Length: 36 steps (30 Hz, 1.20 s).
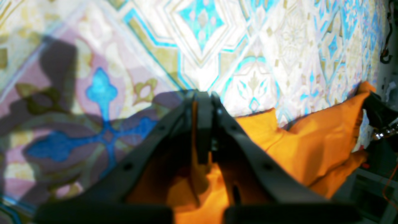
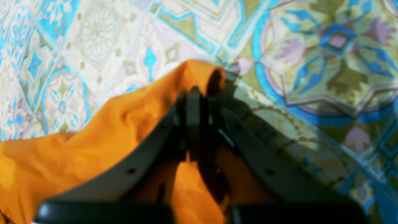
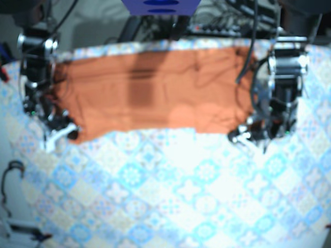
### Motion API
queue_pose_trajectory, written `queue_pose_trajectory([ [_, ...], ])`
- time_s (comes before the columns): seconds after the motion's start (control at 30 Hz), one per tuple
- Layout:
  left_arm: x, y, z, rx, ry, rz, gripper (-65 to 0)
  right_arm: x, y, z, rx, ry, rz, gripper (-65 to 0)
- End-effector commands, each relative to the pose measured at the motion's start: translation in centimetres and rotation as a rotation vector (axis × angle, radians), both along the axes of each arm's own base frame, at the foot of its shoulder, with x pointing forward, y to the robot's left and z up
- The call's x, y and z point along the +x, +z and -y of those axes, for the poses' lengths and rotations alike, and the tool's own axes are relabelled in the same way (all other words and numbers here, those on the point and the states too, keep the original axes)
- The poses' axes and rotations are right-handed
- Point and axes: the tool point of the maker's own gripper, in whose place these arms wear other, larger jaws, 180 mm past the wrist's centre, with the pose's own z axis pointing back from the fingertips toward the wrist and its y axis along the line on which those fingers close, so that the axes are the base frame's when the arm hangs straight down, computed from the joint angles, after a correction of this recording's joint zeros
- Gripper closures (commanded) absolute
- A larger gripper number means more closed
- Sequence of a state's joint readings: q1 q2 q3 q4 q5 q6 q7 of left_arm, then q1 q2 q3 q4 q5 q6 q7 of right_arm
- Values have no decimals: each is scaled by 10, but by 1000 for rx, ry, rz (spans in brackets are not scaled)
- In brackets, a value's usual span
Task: Fold the T-shirt properly
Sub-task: 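Lift the held hem with both grippers and fold it toward the shoulder edge, then lay the hem onto the shoulder edge with both grippers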
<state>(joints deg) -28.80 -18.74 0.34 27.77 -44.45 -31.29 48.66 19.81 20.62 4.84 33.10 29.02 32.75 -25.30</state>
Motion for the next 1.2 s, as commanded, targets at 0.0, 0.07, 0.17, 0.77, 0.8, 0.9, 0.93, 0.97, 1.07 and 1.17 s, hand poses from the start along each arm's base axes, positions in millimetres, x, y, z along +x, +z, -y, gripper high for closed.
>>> queue_pose_trajectory([
  [0.0,14,16,-7,17,0,52,0,12,15,6,-12,5,37,0],
  [0.07,16,21,-5,29,-18,82,0,13,15,7,-12,4,40,0],
  [0.17,15,26,-3,40,-38,110,0,16,20,10,-20,-1,61,0],
  [0.77,5,24,-1,83,-97,106,0,-18,41,62,-140,-26,120,0],
  [0.8,6,27,0,89,-111,114,0,-20,42,63,-145,-25,126,0],
  [0.9,4,39,2,118,-164,141,0,-21,50,60,-161,-6,152,0],
  [0.93,4,42,4,124,-177,149,0,-23,51,58,-167,2,156,0],
  [0.97,6,46,6,129,-188,159,0,-25,52,57,-172,9,159,0],
  [1.07,6,52,8,140,-211,167,0,-28,57,53,-188,34,173,0],
  [1.17,5,53,0,156,-211,160,0,-32,60,50,-198,50,182,0],
])
